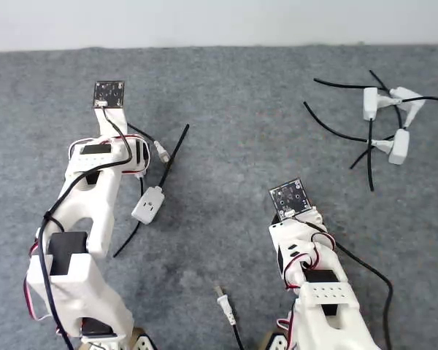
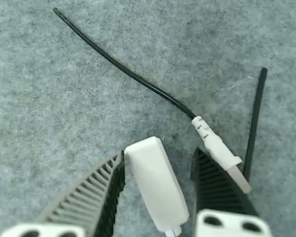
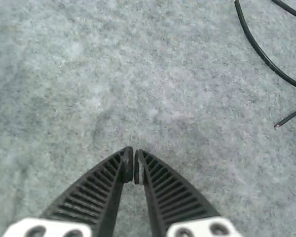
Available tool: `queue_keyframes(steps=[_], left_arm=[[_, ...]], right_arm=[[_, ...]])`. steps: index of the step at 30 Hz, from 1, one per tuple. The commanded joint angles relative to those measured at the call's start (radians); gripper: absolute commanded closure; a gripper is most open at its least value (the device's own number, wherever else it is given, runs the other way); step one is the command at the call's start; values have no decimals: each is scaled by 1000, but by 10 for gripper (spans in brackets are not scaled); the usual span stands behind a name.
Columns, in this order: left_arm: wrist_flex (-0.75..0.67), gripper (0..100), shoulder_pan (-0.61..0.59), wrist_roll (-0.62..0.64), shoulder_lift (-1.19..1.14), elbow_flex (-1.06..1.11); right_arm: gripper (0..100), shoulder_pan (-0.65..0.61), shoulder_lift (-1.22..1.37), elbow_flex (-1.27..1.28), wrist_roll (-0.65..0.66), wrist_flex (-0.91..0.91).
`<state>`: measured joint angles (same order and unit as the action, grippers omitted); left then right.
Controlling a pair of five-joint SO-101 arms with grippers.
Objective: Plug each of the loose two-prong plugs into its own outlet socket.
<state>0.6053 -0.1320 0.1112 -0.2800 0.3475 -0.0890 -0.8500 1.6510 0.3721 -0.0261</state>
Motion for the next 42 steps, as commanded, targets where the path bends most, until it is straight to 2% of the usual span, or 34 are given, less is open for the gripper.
queue_keyframes(steps=[1, 5, 10, 15, 19, 22, 26, 28, 34, 39, 42], left_arm=[[54, 783, 3, 8, 60, -50], [130, 783, 5, 14, 250, 18], [132, 783, 37, 3, 658, 274], [143, 783, 86, -107, 1080, 515], [187, 783, 49, -164, 1298, 662], [204, 783, 20, -167, 1363, 731], [196, 783, 17, -163, 1372, 753], [196, 783, 17, -163, 1372, 753], [196, 783, 17, -169, 1372, 757], [163, 783, 17, -167, 1372, 785], [100, 783, 17, -169, 1372, 829]], right_arm=[[990, 2, -19, 18, -11, 18], [990, -53, -19, 18, -6, 18], [990, -77, -19, 18, -9, 18], [990, -91, -22, -14, -11, 15], [990, -157, -87, -97, -12, -90], [990, -254, -211, -201, -63, -341], [990, -441, -430, -451, -275, -791], [990, -519, -519, -554, -324, -958], [990, -527, -565, -348, -307, -1006], [990, -628, -576, -196, -308, -1018], [990, -745, -576, -144, -308, -1026]])
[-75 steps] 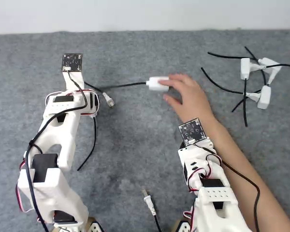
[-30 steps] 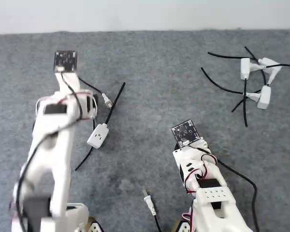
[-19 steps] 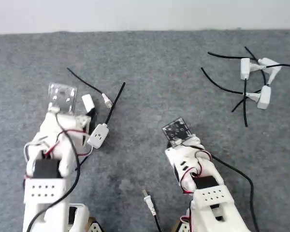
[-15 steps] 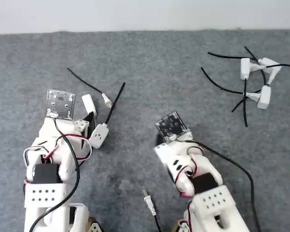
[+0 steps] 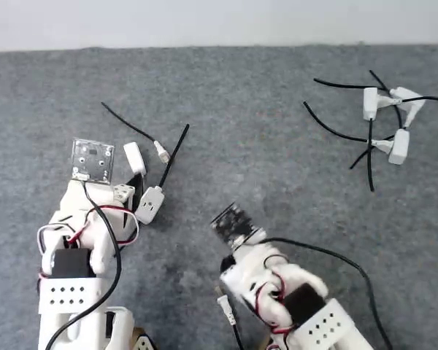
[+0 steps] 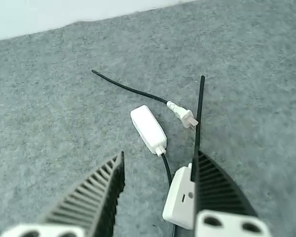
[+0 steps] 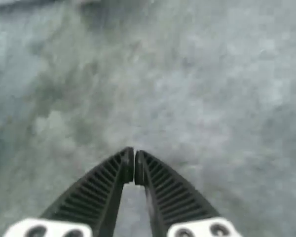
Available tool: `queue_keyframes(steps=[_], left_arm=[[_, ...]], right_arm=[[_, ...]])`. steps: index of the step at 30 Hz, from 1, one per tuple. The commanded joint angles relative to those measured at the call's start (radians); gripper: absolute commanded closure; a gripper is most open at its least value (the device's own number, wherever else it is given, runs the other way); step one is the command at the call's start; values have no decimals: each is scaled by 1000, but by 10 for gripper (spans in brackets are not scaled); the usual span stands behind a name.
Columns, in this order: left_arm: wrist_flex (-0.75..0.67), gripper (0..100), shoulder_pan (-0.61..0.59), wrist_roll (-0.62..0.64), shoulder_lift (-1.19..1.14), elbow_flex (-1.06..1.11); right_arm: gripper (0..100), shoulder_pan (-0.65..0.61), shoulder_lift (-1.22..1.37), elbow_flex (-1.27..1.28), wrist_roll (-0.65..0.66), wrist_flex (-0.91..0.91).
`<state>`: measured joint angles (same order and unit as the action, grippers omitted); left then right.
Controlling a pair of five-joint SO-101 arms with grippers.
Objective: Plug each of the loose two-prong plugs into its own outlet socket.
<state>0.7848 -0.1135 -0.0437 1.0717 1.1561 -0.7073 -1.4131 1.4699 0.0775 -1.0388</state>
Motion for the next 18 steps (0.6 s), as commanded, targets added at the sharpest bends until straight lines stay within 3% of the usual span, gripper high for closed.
queue_keyframes(steps=[1, 5, 8, 12, 18], left_arm=[[-89, 783, -2, -14, 18, 28], [-92, 783, 0, -14, 18, 33], [-94, 783, 2, -14, 17, 33], [-94, 783, 0, -12, 17, 33], [-89, 783, 15, -6, -132, -28]], right_arm=[[990, -171, -13, 69, -14, -12], [990, -239, -13, 107, -20, 35], [990, -234, -13, 109, -28, 59], [990, -193, -13, 87, -166, 24], [990, -179, -13, 89, -170, 5]])
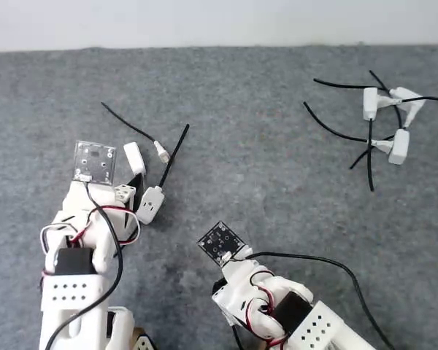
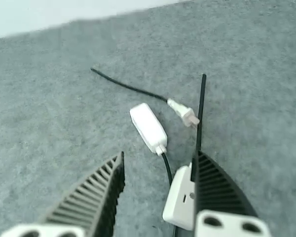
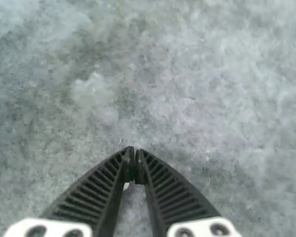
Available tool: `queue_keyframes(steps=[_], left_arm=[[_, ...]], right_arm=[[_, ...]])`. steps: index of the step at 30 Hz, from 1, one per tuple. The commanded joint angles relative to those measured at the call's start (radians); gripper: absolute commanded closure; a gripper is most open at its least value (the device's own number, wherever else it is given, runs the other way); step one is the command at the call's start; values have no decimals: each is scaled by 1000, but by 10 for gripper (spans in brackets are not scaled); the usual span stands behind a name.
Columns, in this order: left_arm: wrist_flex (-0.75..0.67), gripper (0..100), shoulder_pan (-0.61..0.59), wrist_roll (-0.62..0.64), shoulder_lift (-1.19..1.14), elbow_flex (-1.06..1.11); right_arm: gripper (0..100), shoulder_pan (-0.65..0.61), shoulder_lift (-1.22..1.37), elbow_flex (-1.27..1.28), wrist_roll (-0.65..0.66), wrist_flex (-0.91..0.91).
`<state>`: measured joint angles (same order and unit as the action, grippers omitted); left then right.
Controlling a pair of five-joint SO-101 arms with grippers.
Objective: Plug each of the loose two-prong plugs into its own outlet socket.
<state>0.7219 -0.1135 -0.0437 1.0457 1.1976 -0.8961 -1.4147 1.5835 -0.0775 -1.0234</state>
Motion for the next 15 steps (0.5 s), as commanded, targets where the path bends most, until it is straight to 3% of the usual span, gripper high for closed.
queue_keyframes(steps=[1, 7, 12, 15], left_arm=[[-28, 783, 28, -5, -161, -90], [-31, 783, 15, -6, -457, -211], [-66, 783, -6, 15, -494, -219], [-66, 783, -5, 20, -494, -217]], right_arm=[[990, 10, -12, -25, -15, -10], [990, 10, -12, -9, -17, 1], [990, 5, -12, 46, -32, 22], [989, 5, -12, 40, -114, 10]])
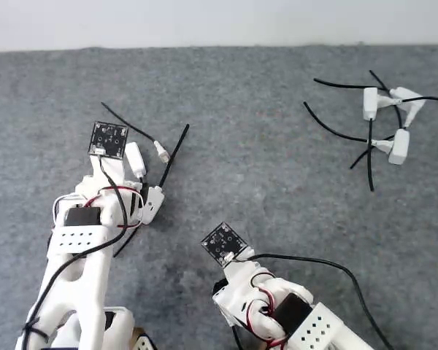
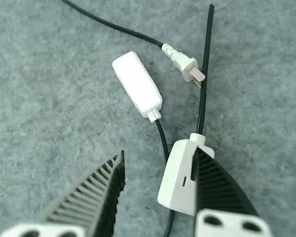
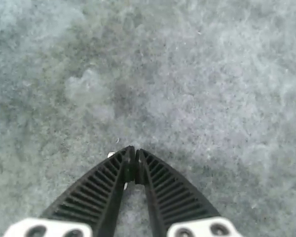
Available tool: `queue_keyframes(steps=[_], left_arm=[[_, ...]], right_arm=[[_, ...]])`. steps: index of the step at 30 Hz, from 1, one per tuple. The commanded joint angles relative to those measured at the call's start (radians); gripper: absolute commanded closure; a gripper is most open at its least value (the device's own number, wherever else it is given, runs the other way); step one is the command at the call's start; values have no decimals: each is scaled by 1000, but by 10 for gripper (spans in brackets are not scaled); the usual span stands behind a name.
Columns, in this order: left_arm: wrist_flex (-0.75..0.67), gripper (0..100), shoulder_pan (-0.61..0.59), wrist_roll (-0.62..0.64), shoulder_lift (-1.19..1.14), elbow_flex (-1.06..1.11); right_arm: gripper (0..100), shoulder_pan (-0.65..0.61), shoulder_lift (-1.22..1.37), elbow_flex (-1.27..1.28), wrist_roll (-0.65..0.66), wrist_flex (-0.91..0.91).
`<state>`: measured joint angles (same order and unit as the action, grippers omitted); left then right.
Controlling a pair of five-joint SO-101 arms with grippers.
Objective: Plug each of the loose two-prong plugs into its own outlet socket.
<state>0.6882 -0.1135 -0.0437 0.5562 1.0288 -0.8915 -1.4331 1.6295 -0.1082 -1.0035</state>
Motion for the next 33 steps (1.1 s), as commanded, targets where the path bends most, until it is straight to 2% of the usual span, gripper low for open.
queue_keyframes(steps=[1, 6, 12, 14, 17, 26, 33], left_arm=[[-32, 783, -5, 20, -5, -48], [-34, 783, -6, 20, -9, -50], [-35, 783, -8, 20, -12, -51], [-43, 783, -8, 20, -12, -51], [-58, 783, -8, 20, -14, -45], [-61, 783, -8, 20, -14, -45], [-63, 783, -8, 20, -14, -45]], right_arm=[[989, 1, 7, -14, -98, -18], [970, -65, 7, -46, -106, -45], [748, -182, 10, -43, -186, -45], [708, -225, 13, -41, -190, -45], [723, -260, 13, -40, -190, -44], [848, -266, 7, -52, -187, -58], [737, -360, 8, -103, -190, -113]])
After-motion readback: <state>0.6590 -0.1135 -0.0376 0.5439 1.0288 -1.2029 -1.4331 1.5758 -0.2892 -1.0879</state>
